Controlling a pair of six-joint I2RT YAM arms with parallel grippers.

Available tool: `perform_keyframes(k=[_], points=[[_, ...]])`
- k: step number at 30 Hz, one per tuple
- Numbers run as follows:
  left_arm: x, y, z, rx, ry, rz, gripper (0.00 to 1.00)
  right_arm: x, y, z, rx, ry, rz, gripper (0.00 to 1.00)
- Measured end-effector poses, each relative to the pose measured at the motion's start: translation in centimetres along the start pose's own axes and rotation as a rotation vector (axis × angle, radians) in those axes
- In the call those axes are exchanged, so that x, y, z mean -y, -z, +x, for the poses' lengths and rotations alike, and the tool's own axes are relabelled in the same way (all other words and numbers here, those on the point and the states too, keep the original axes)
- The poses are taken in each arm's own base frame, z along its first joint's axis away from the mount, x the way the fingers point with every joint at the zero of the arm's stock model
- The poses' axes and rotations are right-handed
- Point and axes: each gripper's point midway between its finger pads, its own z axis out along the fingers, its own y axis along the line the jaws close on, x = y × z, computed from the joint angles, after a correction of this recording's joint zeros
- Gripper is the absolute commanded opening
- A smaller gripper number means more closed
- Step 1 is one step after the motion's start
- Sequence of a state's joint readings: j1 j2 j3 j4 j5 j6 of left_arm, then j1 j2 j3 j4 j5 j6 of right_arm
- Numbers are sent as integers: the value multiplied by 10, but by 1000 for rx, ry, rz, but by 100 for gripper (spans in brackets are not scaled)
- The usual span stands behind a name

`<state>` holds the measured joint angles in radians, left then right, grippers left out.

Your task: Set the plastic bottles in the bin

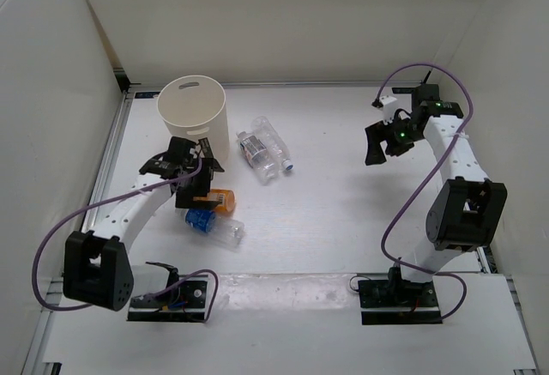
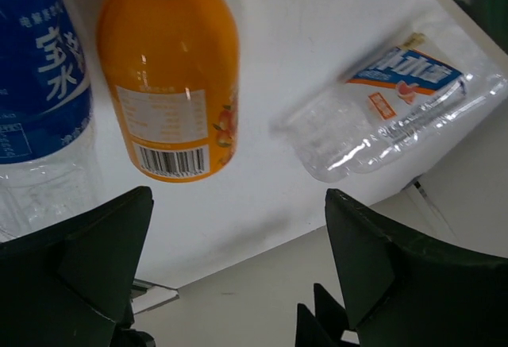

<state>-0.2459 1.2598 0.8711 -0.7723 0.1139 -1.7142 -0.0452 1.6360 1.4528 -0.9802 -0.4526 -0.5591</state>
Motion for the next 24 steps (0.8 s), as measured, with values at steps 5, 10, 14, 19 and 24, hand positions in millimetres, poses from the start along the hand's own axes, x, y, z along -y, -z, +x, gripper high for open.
perform_keyframes(k=[5, 10, 14, 19, 24], points=[[-11, -9, 2, -17, 11, -93, 100, -1, 0, 1, -4, -5, -7, 90], [-16, -7, 4, -27, 15, -127, 100, -1, 1, 2, -3, -11, -9, 90], [-18, -7, 2, -28, 25, -143, 100, 1, 2, 3, -2, -19, -5, 90], [-24, -18, -6, -17, 44, -192, 100, 4, 4, 4, 0, -25, -1, 90], [-28, -31, -11, -10, 56, -230, 98, 4, 4, 5, 4, -29, -4, 90]])
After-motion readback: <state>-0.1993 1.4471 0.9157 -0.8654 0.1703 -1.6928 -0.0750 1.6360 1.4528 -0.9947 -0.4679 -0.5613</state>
